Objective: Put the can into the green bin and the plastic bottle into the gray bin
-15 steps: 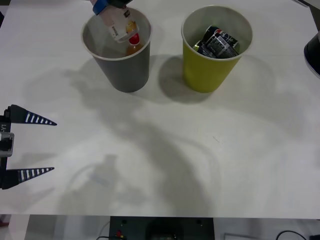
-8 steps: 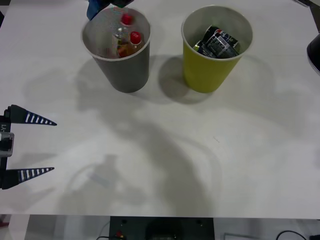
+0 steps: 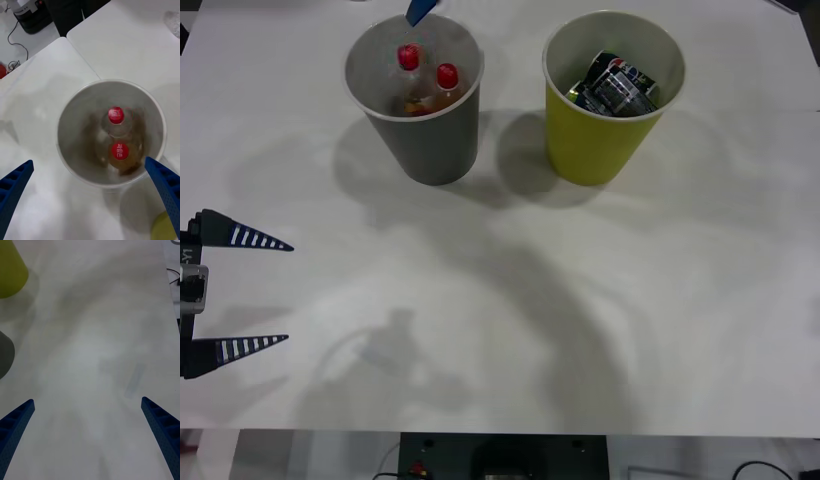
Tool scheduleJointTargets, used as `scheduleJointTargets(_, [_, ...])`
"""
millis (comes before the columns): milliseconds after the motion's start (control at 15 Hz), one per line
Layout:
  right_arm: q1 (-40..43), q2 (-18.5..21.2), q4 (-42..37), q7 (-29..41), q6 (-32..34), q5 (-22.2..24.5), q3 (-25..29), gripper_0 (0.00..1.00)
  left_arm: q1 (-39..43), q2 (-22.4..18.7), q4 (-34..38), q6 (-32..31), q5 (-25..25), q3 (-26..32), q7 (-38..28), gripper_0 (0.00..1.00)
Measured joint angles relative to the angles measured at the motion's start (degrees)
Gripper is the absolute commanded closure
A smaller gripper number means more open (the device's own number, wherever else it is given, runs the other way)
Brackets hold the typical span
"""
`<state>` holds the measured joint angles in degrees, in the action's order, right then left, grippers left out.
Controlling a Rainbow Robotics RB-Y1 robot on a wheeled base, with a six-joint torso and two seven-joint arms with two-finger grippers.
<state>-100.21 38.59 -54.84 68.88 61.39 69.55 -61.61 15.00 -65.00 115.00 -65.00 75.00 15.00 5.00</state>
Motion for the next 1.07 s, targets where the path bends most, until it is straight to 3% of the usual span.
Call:
scheduleJointTargets(533, [6.72, 16.04, -15.28, -5.54, 1.37, -7.39, 1.39, 0.0, 0.0, 0.0, 0.0, 0.0, 0.0, 0.0, 0.0, 0.02])
scheduleJointTargets(867, [17.01, 24.59, -26.43, -8.95, 2.7, -7.38, 9.93, 0.0, 0.0, 0.0, 0.0, 0.0, 0.0, 0.0, 0.0, 0.02])
scheduleJointTargets(1067, [26.0, 27.87, -30.22, -16.14, 7.04, -7.26, 18.87, 0.0, 0.0, 0.0, 0.0, 0.0, 0.0, 0.0, 0.0, 0.02])
